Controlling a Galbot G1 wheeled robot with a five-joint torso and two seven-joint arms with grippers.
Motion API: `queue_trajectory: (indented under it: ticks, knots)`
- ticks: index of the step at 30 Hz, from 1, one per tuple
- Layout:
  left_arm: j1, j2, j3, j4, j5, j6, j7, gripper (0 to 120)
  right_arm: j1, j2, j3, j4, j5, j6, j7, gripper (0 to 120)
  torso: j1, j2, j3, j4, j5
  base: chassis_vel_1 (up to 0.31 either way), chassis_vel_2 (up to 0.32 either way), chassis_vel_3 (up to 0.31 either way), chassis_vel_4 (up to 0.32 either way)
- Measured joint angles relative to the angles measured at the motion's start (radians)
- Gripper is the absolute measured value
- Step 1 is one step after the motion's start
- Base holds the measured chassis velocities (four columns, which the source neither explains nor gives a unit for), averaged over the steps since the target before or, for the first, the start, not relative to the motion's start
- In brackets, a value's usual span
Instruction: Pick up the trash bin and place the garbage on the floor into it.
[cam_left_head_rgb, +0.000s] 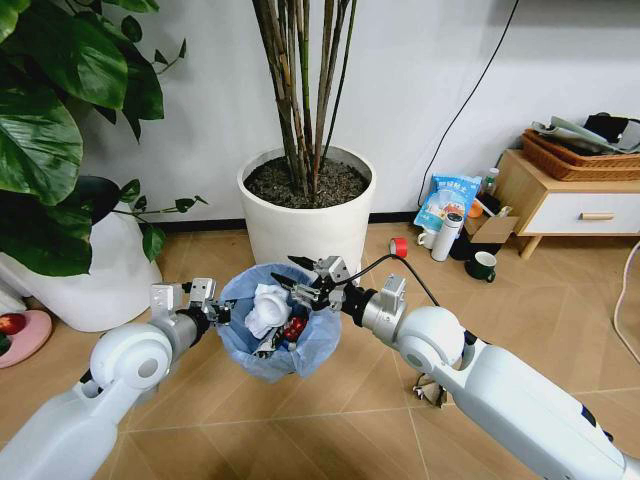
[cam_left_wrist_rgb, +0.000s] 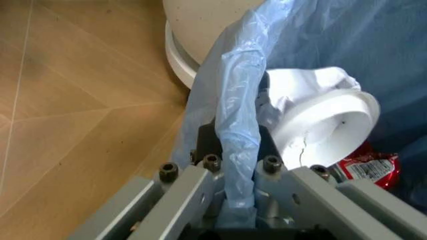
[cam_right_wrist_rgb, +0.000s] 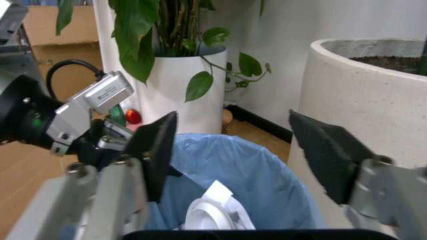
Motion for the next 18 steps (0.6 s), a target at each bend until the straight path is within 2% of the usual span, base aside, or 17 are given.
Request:
queue_trajectory:
  ticks: [1, 4, 6, 9, 12, 14, 16, 18]
  knots:
    - [0.000, 0.000, 0.000, 0.000, 0.000, 0.000, 0.000, 0, 0.000, 0.000, 0.000, 0.000, 0.000, 0.000, 0.000, 64, 0.000, 0.000, 0.000, 0.0000, 0.0000, 0.000, 0.000, 0.000, 0.000]
    - [0.003, -0.002, -0.007, 0.001, 0.001, 0.000, 0.001, 0, -0.022, 0.002, 0.045, -0.004, 0.000, 0.002, 0.024, 81, 0.000, 0.000, 0.000, 0.0001, 0.0000, 0.000, 0.000, 0.000, 0.000]
    - [0.006, -0.003, -0.011, 0.001, 0.002, 0.000, 0.001, 0, -0.047, -0.001, 0.074, 0.000, 0.000, 0.002, 0.047, 84, 0.000, 0.000, 0.000, 0.0003, 0.0001, 0.000, 0.000, 0.000, 0.000]
    - [0.015, -0.003, -0.021, 0.001, 0.004, 0.000, 0.003, 0, -0.130, -0.020, 0.157, 0.021, -0.015, -0.004, 0.116, 96, 0.000, 0.000, 0.000, -0.0001, 0.0002, 0.000, 0.000, 0.000, 0.000]
    - [0.021, -0.001, -0.028, -0.002, 0.005, 0.000, 0.004, 0, -0.191, -0.042, 0.220, 0.042, -0.028, -0.005, 0.149, 99, 0.000, 0.000, 0.000, -0.0008, 0.0000, 0.000, 0.000, 0.000, 0.000]
    - [0.028, 0.000, -0.036, -0.005, 0.007, 0.000, 0.006, 0, -0.250, -0.056, 0.299, 0.054, -0.038, -0.004, 0.163, 100, 0.000, 0.000, 0.000, 0.0006, 0.0004, 0.000, 0.000, 0.000, 0.000]
    - [0.035, -0.001, -0.043, -0.006, 0.016, -0.001, 0.008, 0, -0.314, -0.063, 0.373, 0.049, -0.055, 0.002, 0.172, 100, 0.000, 0.000, 0.000, -0.0004, -0.0002, 0.000, 0.000, 0.000, 0.000]
    - [0.042, -0.002, -0.046, -0.008, 0.020, -0.001, 0.012, 0, -0.351, -0.063, 0.412, 0.041, -0.064, 0.010, 0.180, 100, 0.000, 0.000, 0.000, 0.0000, 0.0002, 0.000, 0.000, 0.000, 0.000]
